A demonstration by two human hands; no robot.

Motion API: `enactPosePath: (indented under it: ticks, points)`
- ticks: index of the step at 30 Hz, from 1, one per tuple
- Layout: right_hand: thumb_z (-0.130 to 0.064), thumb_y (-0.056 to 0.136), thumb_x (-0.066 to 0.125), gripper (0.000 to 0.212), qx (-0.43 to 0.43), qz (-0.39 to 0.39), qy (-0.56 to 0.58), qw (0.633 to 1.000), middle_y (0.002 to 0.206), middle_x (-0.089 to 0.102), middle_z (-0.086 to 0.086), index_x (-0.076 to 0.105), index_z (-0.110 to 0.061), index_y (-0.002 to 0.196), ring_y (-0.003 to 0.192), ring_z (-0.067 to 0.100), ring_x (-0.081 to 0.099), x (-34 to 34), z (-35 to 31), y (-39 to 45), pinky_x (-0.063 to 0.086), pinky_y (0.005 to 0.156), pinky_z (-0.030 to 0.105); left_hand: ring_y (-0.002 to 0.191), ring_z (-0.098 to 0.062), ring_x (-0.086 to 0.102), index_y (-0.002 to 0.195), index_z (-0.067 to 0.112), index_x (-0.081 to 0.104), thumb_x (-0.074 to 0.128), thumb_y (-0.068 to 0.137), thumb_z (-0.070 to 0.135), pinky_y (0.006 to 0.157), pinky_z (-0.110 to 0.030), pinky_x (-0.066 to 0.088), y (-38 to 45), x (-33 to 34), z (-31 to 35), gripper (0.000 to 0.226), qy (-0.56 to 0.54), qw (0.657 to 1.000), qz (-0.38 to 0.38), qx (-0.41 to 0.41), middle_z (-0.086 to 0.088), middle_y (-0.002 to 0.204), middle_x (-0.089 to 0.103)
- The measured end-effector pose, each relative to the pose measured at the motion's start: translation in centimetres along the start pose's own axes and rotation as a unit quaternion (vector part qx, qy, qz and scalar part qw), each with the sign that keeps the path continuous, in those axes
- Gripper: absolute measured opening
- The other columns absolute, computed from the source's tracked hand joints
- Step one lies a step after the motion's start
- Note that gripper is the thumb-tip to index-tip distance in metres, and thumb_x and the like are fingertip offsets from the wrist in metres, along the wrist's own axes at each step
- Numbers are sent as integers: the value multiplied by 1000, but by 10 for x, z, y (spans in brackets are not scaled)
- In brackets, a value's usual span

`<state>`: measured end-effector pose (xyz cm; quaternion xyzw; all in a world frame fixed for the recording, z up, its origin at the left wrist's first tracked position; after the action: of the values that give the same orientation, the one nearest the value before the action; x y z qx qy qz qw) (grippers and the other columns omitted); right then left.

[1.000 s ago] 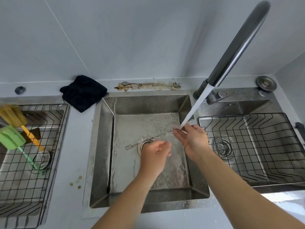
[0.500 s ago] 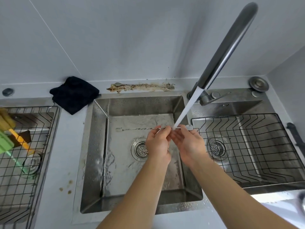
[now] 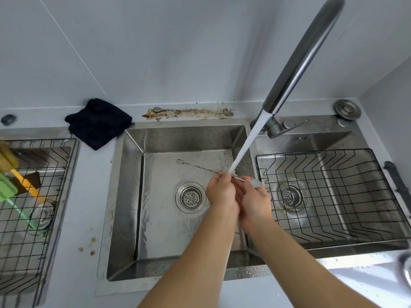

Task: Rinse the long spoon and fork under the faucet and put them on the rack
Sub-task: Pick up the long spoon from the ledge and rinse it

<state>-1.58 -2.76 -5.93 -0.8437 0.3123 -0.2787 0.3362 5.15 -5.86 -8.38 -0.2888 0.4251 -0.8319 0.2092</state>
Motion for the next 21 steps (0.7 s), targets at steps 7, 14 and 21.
enactPosePath:
  ticks: [7,14,21]
  points:
    - [-12,102,45,16,-28,-12,17,999,99,73,22,59,-4,101,90,28,74,6,-9,-3,57,84,37,57,-18,64,73,6,68,59,95,12,61,-29,55,3,-2,13,25,19,999,-12,27,-6,65,69]
    - [-12,103,44,16,-45,-31,25,998,96,74,21,54,-2,110,93,27,73,5,-18,-8,58,82,35,71,-22,67,90,7,70,72,82,0,72,-32,57,-1,3,13,10,37,998,-36,26,-8,74,70]
    - [-11,100,51,10,-82,-13,1,997,91,73,20,57,-4,101,88,26,74,-6,-34,-9,58,73,28,56,-16,65,83,5,64,54,98,12,56,-26,55,2,4,19,20,18,999,-36,20,-9,68,69]
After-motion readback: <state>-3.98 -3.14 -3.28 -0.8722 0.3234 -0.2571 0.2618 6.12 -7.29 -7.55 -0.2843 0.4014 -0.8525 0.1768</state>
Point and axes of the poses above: each hand's wrist, its own y-axis towards the middle knuckle, its own x-axis out of the palm, z = x × y, the point moved 6 cm from there along y, towards the middle knuckle
